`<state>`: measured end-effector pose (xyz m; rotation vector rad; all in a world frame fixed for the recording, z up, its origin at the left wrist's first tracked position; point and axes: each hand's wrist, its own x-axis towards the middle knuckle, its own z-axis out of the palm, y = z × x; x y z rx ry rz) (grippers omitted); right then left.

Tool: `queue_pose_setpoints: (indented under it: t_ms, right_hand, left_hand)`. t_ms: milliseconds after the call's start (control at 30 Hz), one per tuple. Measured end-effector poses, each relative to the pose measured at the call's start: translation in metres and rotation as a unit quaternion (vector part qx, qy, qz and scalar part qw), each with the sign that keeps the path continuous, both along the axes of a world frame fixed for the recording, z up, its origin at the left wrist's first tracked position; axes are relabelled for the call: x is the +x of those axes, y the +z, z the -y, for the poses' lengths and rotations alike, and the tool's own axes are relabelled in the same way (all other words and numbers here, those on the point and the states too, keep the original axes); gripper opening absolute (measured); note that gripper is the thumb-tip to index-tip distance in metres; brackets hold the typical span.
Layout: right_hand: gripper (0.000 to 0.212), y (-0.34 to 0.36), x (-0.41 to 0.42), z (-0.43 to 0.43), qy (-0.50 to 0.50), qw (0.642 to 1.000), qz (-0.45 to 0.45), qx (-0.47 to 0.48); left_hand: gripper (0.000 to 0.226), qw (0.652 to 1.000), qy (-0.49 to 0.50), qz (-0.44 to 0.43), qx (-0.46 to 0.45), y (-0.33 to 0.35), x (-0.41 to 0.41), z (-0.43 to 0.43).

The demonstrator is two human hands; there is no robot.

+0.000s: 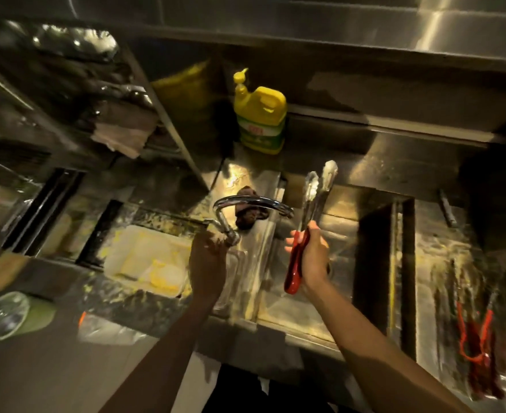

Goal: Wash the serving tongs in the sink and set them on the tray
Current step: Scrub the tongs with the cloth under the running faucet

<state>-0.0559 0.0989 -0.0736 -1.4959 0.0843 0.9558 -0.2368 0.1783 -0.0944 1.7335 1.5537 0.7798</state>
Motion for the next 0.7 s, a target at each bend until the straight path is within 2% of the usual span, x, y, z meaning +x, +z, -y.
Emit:
queue_pose_setpoints:
  t_ms: [67, 133, 200, 267, 400, 533, 633, 700]
  right_hand:
    - [0.050, -0.002, -0.002, -0.005, 0.003, 1.000, 0.018, -0.004]
    - [0.049, -0.006, -0.002, -0.007, 0.008, 0.999, 0.048, -0.014]
    - [0.049, -0.007, 0.001, -0.010, 0.013, 0.997, 0.076, -0.017]
    - [0.051, -0.010, 0.004, -0.014, 0.012, 0.996, 0.087, -0.026]
    - [0.055, -0.013, 0.008, -0.020, 0.010, 0.995, 0.092, -0.040]
    - [0.047, -0.012, 0.007, -0.019, 0.015, 0.993, 0.111, -0.046]
    - [0.051, -0.015, 0.006, -0.012, 0.033, 0.990, 0.123, -0.058]
    - [0.056, -0.017, 0.007, -0.004, 0.046, 0.989, 0.122, -0.075]
  left_hand:
    - [0.045, 0.998, 0.018, -0.058, 0.020, -0.011, -0.008, -0.022]
    - [0.046, 0.995, 0.002, -0.092, -0.022, -0.021, -0.009, -0.049]
    - [0.027, 0.996, -0.004, -0.073, -0.047, -0.025, -0.005, -0.073]
    - [0.017, 0.999, -0.012, -0.048, -0.004, -0.031, -0.003, -0.089]
    - [0.022, 0.997, -0.053, -0.021, 0.048, -0.036, -0.001, -0.101]
    - [0.023, 0.991, -0.095, 0.024, 0.086, -0.031, 0.010, -0.107]
    - [0.018, 0.994, -0.093, 0.035, 0.039, -0.037, 0.010, -0.108]
    - [0.018, 0.998, -0.040, 0.029, 0.026, -0.040, 0.009, -0.093]
